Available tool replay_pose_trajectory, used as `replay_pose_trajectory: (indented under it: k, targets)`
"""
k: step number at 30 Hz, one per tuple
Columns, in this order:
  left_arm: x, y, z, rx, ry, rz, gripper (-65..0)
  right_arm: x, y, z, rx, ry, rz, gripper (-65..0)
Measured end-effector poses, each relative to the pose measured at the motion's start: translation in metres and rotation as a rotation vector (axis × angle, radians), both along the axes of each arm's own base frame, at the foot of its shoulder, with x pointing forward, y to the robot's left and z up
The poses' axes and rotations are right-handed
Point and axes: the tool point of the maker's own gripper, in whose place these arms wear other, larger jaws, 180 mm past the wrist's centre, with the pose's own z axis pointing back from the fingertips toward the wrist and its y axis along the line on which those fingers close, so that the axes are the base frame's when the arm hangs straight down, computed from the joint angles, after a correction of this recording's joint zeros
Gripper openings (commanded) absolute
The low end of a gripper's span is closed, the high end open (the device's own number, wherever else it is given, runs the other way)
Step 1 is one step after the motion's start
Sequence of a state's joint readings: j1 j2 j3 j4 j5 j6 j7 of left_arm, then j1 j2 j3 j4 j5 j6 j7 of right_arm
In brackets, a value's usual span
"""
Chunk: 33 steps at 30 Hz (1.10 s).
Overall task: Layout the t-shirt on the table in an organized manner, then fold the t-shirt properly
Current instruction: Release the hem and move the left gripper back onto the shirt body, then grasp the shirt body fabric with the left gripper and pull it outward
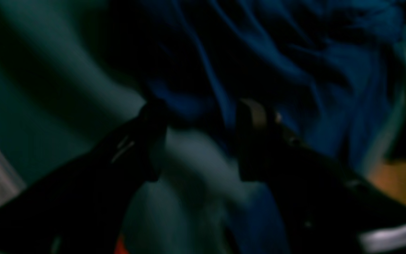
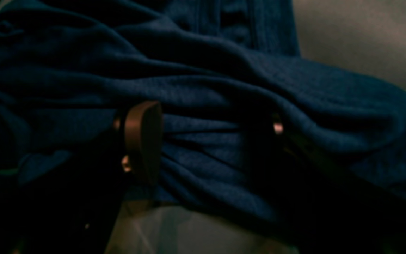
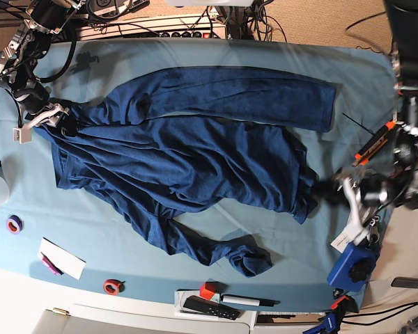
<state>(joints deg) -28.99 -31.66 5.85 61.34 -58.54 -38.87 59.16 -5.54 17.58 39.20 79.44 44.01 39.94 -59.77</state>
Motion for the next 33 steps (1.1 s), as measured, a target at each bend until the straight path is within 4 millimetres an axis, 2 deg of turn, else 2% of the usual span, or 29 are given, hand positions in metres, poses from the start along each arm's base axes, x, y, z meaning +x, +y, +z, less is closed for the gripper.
replay_pose_trajectory:
  k: [3, 7, 13, 16, 20, 21, 22, 24, 25, 30, 33]
  targets:
    - [0.022, -0.010, -0.006, 0.086, -0.029, 0.058, -39.1, 0.000, 0.000, 0.000, 0.000, 0.000, 0.000, -28.0]
    - [0.035, -0.037, 0.000, 0.085, -0.049, 0.047, -39.1, 0.000, 0.000, 0.000, 0.000, 0.001, 0.000, -28.0]
    - [0.018, -0.081, -0.014, 0.045, -0.027, -0.060, -39.0, 0.000, 0.000, 0.000, 0.000, 0.000, 0.000, -28.0]
    - [0.016, -0.085, -0.025, 0.118, -0.037, -0.090, -39.0, 0.000, 0.000, 0.000, 0.000, 0.000, 0.000, -28.0]
    - [0.018, -0.086, -0.032, 0.102, -0.033, -0.072, -38.4, 0.000, 0.000, 0.000, 0.000, 0.000, 0.000, -28.0]
    - [0.017, -0.084, -0.036, 0.107, -0.022, -0.067, -39.5, 0.000, 0.000, 0.000, 0.000, 0.000, 0.000, -28.0]
    - [0.016, -0.083, -0.040, 0.107, -0.015, -0.060, -43.9, 0.000, 0.000, 0.000, 0.000, 0.000, 0.000, -28.0]
    - [0.017, -0.082, -0.043, 0.099, -0.015, -0.049, -60.9, 0.000, 0.000, 0.000, 0.000, 0.000, 0.000, -28.0]
    - [0.017, -0.081, -0.044, 0.107, -0.015, -0.050, -65.0, 0.000, 0.000, 0.000, 0.000, 0.000, 0.000, -28.0]
    - [0.016, -0.081, -0.044, 0.106, -0.013, -0.052, -65.0, 0.000, 0.000, 0.000, 0.000, 0.000, 0.000, -28.0]
    - [0.000, -0.096, -0.034, 0.002, 0.057, -0.119, -65.0, 0.000, 0.000, 0.000, 0.000, 0.000, 0.000, -28.0]
